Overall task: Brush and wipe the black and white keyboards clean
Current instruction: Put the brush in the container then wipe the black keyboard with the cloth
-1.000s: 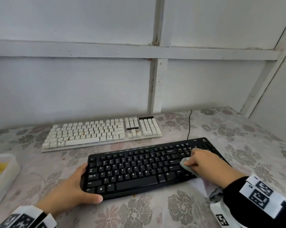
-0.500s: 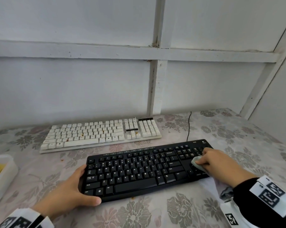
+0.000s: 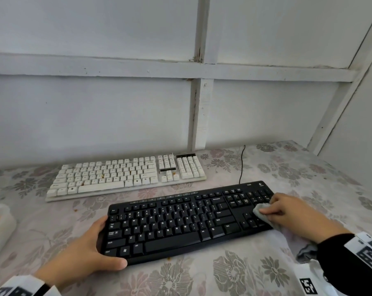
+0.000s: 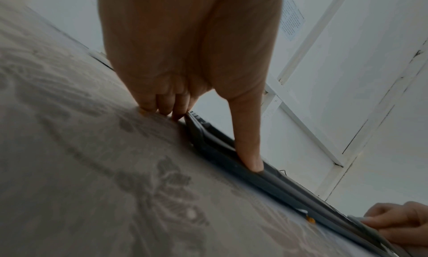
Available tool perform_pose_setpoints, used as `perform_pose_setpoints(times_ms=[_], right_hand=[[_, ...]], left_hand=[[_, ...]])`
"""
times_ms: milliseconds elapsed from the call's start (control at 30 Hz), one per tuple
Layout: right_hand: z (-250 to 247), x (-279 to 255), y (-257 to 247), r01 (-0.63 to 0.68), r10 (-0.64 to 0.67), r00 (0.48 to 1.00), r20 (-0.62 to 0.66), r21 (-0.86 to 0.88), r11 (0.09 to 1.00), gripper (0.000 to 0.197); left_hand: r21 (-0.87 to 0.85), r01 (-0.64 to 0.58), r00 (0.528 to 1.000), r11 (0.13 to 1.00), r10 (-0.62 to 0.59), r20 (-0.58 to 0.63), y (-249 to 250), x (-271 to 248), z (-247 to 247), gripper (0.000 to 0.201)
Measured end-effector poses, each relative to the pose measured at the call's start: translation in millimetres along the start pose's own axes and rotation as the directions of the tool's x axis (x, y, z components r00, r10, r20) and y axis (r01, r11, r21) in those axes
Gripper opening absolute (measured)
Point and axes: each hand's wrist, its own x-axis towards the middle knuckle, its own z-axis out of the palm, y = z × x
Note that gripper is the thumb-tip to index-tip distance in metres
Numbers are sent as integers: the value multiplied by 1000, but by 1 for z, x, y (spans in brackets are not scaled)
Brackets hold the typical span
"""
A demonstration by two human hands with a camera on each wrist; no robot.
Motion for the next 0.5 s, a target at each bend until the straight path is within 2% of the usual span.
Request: perform_pose_setpoints(times_ms=[100,200,300,433,500], right_hand=[[1,0,11,-71,71,997,-21,1,997,16],[-6,-1,30,-178,172,983,-56,-138,974,19],[-14,-3,37,-258,244,965,-92,-200,945,22],[-14,0,26,-144,141,989,-39,-88,986,14],[-8,2,26,-138,138,990,-2,-64,988,14]], left_hand=[[3,-2,1000,1000,2,7,2,0,1,129],[-4,9,1000,1000,-9,10,4,-1,1,133],[9,17,1000,1000,-17,9,4,-2,0,142],[22,27,1000,999,-28,3,7,-3,1,147],[11,24,1000,1000,-24,5,8,-4,2,146]])
